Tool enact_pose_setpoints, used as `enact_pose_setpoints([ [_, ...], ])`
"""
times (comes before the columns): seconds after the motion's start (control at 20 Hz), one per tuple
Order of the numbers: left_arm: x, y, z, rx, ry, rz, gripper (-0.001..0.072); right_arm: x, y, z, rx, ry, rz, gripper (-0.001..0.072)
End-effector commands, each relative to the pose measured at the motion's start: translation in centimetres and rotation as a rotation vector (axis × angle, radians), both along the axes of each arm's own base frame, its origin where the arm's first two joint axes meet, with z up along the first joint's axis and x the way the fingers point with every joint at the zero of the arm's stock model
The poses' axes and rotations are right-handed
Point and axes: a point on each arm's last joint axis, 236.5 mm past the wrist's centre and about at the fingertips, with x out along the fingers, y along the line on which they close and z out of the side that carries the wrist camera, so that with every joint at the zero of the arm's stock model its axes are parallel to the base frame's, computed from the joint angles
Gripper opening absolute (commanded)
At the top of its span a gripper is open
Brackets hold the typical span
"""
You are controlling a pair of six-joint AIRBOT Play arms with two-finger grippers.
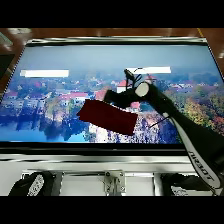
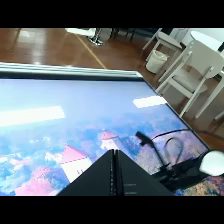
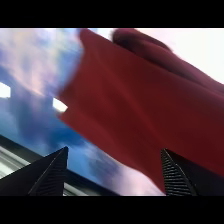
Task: Fold the shirts.
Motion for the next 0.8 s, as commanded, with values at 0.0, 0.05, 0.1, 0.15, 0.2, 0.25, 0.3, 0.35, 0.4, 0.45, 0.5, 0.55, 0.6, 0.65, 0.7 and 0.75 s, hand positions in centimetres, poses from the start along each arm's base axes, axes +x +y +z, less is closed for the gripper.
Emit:
enact_pose_setpoints([
  [0.0,-0.1,0.2,-0.6,0.025,0.016,0.008,0.0035,-5.9,-16.9,-1.9,-0.509,0.271,-0.002,0.0696],
  [0.05,-0.1,0.2,-0.6,0.027,0.017,0.009,0.0035,-6.9,-18.3,-2.5,-0.527,0.315,-0.023,0.0696],
  [0.1,-0.1,0.2,-0.7,0.027,0.018,0.009,0.0035,-7.3,-17.8,-3.3,-0.483,0.335,-0.032,0.0696],
  [0.15,0.0,0.2,-0.7,0.027,0.018,0.009,0.0035,-7.1,-16.3,-4.4,-0.414,0.324,-0.041,0.0696],
  [0.2,0.0,0.2,-0.7,0.026,0.020,0.009,0.0035,-6.8,-14.7,-5.4,-0.350,0.300,-0.050,0.0696],
  [0.25,0.0,0.3,-0.8,0.026,0.021,0.008,0.0035,-6.6,-13.7,-6.6,-0.322,0.273,-0.061,0.0696],
  [0.3,0.0,0.2,-0.8,0.026,0.021,0.007,0.0035,-6.6,-13.5,-7.8,-0.317,0.259,-0.079,0.0696],
  [0.35,0.0,0.2,-0.8,0.027,0.023,0.004,0.0035,-7.0,-13.2,-8.9,-0.306,0.264,-0.103,0.0696],
  [0.4,-0.1,0.1,-0.9,0.028,0.025,0.001,0.0035,-7.3,-12.9,-9.7,-0.282,0.277,-0.126,0.0696],
  [0.45,0.0,0.1,-0.9,0.028,0.027,-0.001,0.0036,-7.5,-12.8,-10.4,-0.266,0.279,-0.145,0.0695],
  [0.5,0.0,0.1,-1.0,0.029,0.028,-0.001,0.0035,-7.3,-12.5,-10.8,-0.244,0.271,-0.168,0.0696],
  [0.55,0.1,0.2,-1.1,0.027,0.032,-0.001,0.0035,-6.8,-12.1,-10.9,-0.218,0.251,-0.184,0.0696],
  [0.6,0.3,0.2,-1.2,0.026,0.035,-0.001,0.0035,-6.3,-11.6,-10.8,-0.192,0.230,-0.196,0.0696],
  [0.65,0.4,0.3,-1.3,0.024,0.041,-0.001,0.0035,-5.8,-11.3,-10.9,-0.172,0.219,-0.215,0.0696],
  [0.7,0.5,0.3,-1.4,0.022,0.044,-0.002,0.0035,-5.5,-10.8,-11.1,-0.147,0.226,-0.232,0.0696],
  [0.75,0.5,0.3,-1.4,0.022,0.045,-0.002,0.0035,-5.6,-10.0,-11.5,-0.112,0.250,-0.236,0.0696],
])
